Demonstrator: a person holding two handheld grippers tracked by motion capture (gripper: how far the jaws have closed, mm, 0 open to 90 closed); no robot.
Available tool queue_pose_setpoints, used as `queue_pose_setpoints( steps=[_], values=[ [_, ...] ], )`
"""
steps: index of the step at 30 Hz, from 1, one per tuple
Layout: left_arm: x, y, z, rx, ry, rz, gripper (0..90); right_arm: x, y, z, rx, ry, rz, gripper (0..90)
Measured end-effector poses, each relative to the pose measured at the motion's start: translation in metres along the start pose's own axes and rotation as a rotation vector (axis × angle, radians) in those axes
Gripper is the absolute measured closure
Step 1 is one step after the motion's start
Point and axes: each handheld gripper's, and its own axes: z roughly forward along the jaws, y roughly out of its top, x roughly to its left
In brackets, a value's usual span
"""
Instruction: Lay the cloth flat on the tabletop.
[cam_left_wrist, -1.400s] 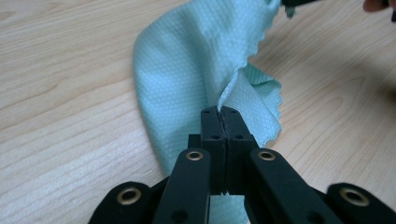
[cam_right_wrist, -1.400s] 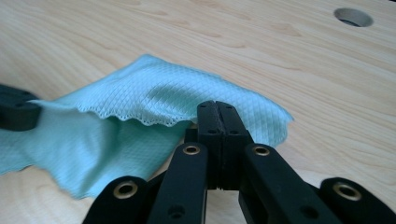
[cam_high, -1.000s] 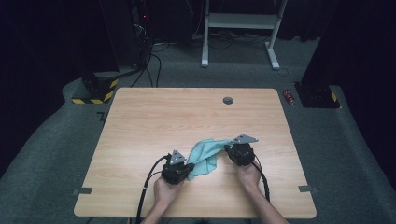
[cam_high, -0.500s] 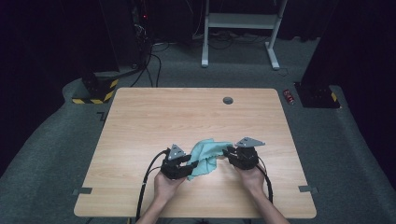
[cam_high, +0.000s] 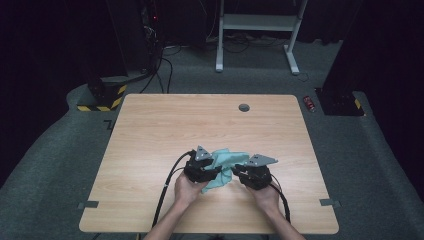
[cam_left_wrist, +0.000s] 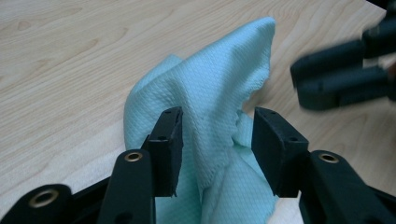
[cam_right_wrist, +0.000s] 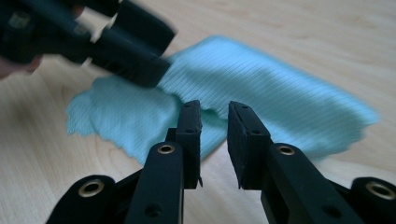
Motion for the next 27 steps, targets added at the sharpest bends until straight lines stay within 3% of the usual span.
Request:
queue_pose_setpoints(
  steps=[5, 14, 17, 23, 27],
  values=[
    [0.003, 0.005, 0.009, 0.04, 0.029, 0.003, 63.8, 0.01, -0.003, 0.015, 0.051, 0.005, -0.025, 70.0],
    [0.005, 0.01, 0.017, 0.055, 0.028, 0.005, 79.3, 0.015, -0.002, 0.031, 0.099, -0.006, -0.039, 67.1],
    [0.006, 0.01, 0.018, 0.06, 0.03, 0.008, 83.5, 0.015, -0.003, 0.035, 0.116, -0.013, -0.043, 69.6],
    [0.009, 0.011, 0.016, 0.049, 0.019, -0.009, 86.9, 0.013, -0.004, 0.036, 0.123, -0.034, -0.066, 89.5],
    [0.012, 0.012, 0.015, 0.032, 0.0, -0.041, 86.9, 0.014, -0.004, 0.034, 0.117, -0.035, -0.072, 90.0]
  ],
)
